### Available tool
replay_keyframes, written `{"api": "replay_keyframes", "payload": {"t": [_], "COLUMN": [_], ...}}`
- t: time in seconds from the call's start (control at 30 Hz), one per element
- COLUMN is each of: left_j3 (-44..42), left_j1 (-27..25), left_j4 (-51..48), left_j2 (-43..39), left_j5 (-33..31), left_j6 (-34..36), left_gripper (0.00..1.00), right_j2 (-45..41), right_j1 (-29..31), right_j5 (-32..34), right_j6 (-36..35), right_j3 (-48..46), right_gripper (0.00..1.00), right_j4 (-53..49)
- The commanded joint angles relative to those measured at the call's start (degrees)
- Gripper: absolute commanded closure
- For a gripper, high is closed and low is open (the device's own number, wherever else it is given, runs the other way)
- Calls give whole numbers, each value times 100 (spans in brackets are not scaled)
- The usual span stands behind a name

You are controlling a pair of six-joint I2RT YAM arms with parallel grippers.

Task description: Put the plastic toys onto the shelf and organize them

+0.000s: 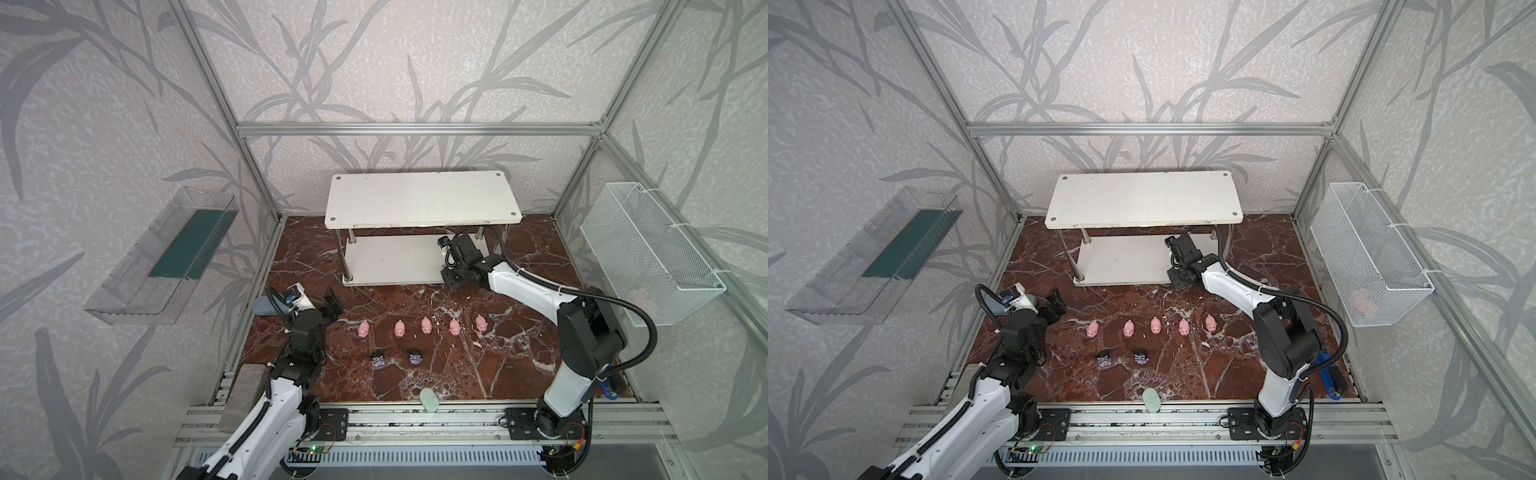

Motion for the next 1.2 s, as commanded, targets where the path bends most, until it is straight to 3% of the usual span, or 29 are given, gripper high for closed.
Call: {"api": "replay_keyframes", "payload": {"t": [0.0, 0.27, 0.47, 0.7, 0.87, 1.07, 1.17], "left_j3": [-73, -92, -99, -123, -107, -118, -120], "left_j1": [23, 23, 49, 80, 84, 93, 102], "left_j4": [41, 142, 178, 203, 201, 161, 148], "left_j2": [-59, -47, -24, -24, -8, -68, -80], "left_j5": [-58, 8, 23, 42, 62, 103, 133], "left_j6": [-85, -87, -81, -97, -106, -151, -160], "left_gripper": [11, 11, 11, 11, 11, 11, 10], "right_j2": [-394, -247, 341, 412, -124, -1345, -2040], "right_j1": [-69, -279, -311, -307, -298, -297, -297], "right_j5": [-78, -223, -117, -198, -480, -662, -651], "right_j6": [-128, -268, -335, -296, -233, 28, 300], "right_j3": [309, 857, 1440, 1374, 673, -970, -1843], "right_gripper": [74, 73, 73, 73, 73, 72, 67], "right_j4": [-771, -1622, -2288, -2073, -1462, -194, 359]}}
